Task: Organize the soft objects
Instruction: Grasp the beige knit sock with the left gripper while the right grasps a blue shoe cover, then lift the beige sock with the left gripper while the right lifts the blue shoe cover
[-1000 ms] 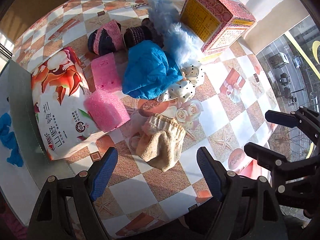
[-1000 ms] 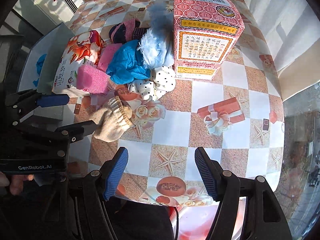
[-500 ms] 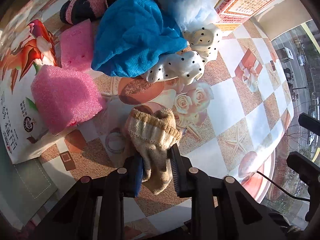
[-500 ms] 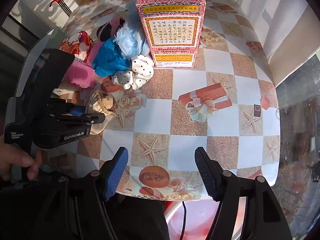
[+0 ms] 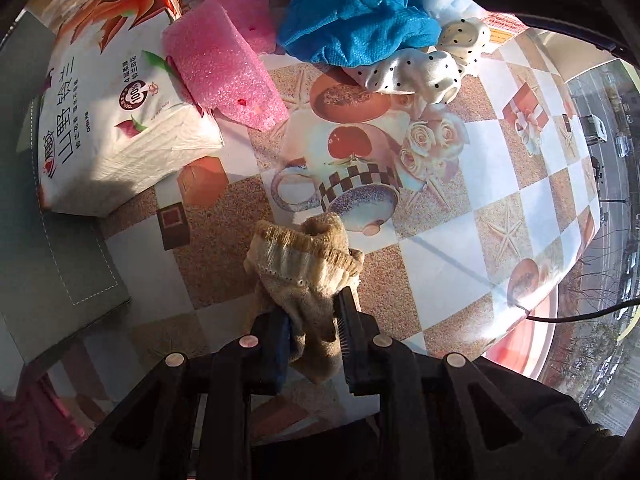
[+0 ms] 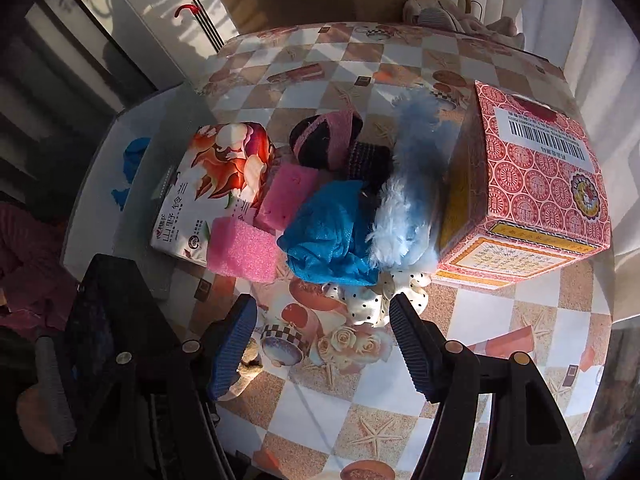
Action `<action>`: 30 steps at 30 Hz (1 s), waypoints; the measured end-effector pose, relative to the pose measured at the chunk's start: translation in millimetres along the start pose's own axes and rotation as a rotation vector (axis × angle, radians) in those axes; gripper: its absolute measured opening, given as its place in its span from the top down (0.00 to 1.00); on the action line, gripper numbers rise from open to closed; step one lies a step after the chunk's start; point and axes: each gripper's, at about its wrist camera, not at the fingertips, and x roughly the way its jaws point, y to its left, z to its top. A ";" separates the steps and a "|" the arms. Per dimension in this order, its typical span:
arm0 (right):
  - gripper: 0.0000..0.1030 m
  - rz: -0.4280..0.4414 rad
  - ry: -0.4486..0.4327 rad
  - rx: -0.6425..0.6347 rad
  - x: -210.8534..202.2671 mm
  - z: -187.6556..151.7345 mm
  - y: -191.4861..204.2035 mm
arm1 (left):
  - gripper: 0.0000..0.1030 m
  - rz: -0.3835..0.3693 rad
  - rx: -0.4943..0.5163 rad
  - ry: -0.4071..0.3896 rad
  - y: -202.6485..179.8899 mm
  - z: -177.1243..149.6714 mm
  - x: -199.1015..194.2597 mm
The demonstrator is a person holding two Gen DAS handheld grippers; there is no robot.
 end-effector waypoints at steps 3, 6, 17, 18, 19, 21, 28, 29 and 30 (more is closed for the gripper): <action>0.33 0.020 0.025 -0.013 17.9 21.8 5.0 | 0.77 0.009 -0.020 0.003 5.4 -12.5 -4.6; 0.33 0.014 0.049 -0.032 34.0 34.8 7.5 | 0.77 0.010 -0.037 -0.006 7.2 -20.0 -10.5; 0.89 -0.070 0.149 -0.194 73.6 28.3 21.4 | 0.77 -0.001 -0.078 -0.001 53.6 -28.8 -23.8; 0.89 -0.062 0.129 -0.200 64.3 24.6 22.5 | 0.77 -0.002 -0.078 -0.003 57.9 -32.0 -27.3; 0.89 -0.049 0.108 -0.202 53.1 20.1 23.2 | 0.77 -0.002 -0.079 -0.004 58.4 -29.9 -28.3; 0.90 -0.009 0.075 -0.191 30.2 9.4 22.9 | 0.77 -0.003 -0.078 -0.011 58.3 -25.4 -29.9; 0.90 0.026 0.038 -0.064 -27.7 -41.1 5.0 | 0.77 -0.036 -0.032 -0.035 51.5 -16.4 -43.4; 0.90 0.010 0.048 -0.043 -30.4 -49.8 -1.6 | 0.77 -0.039 -0.017 -0.037 48.7 -15.5 -44.5; 0.90 -0.007 0.063 -0.020 -30.3 -59.0 -8.5 | 0.77 -0.038 0.000 -0.037 44.2 -13.8 -44.8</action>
